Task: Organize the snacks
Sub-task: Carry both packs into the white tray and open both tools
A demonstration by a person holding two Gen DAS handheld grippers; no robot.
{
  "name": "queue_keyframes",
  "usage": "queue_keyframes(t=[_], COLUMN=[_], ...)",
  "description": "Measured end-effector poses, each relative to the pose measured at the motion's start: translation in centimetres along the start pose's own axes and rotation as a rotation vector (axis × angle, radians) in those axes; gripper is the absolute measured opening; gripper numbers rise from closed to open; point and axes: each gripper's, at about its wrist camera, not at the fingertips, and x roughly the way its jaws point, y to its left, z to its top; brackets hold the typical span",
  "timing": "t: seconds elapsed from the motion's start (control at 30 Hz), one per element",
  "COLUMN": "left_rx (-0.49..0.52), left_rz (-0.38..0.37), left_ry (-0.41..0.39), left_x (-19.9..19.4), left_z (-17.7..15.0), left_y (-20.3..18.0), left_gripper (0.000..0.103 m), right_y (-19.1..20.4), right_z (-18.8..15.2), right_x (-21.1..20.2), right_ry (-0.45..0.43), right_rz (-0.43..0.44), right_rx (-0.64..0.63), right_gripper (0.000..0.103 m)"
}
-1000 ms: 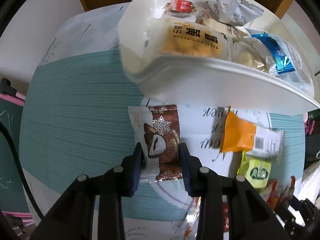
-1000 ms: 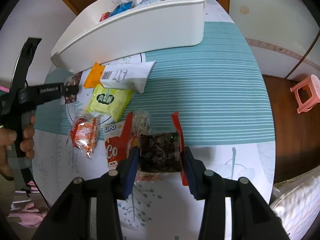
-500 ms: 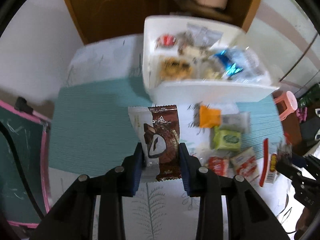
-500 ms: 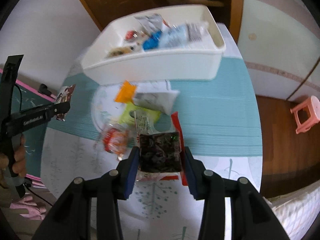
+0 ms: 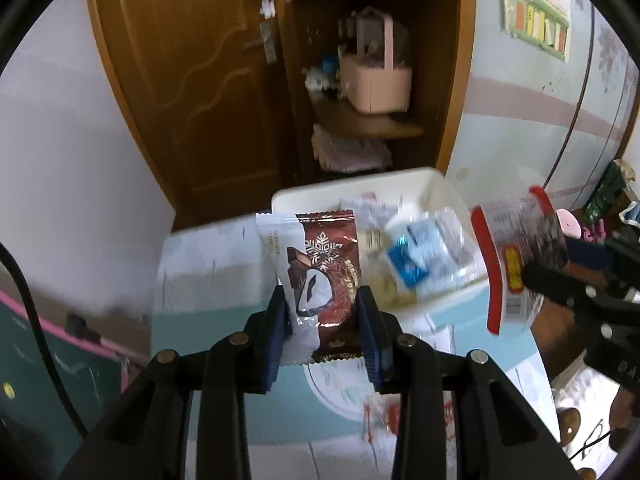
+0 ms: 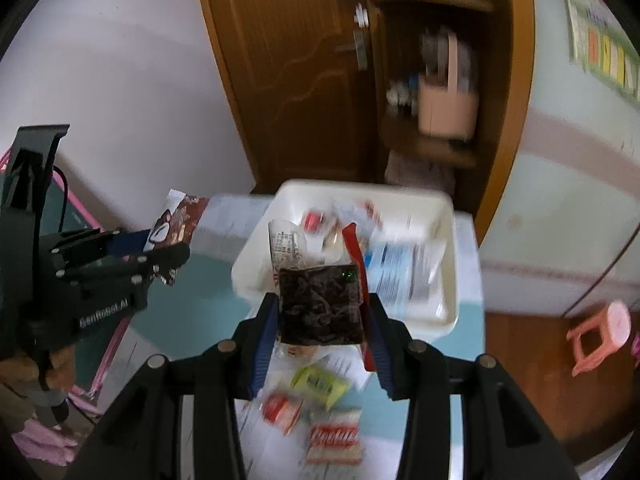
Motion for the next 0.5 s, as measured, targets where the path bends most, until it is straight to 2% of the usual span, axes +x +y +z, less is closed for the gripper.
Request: queue_keyframes(t=[0.13, 0.27, 0.5], left_rx=[0.037, 0.055, 0.066], left_rz=[0.027, 0.054, 0.073], left_ry=[-0.046, -0.064, -0.041], left_x=[-0.2, 0.8, 4.9], left_z=[2.9, 5.2, 7.4], left_y=[-0.1, -0.2, -0.6], left_gripper=[0.032, 0.032, 0.033], right_y=[-0.3, -1.3, -4.2], right_z=[4.0, 7.0, 10.2], right_x=[-0.3, 0.7, 5.1], right_ry=[-0.056, -0.076, -0.027], right_rz=[-0.057, -0.085, -0.118], right_rx=[-0.014, 0.006, 0.077], right_gripper=[0.043, 0.044, 0.044])
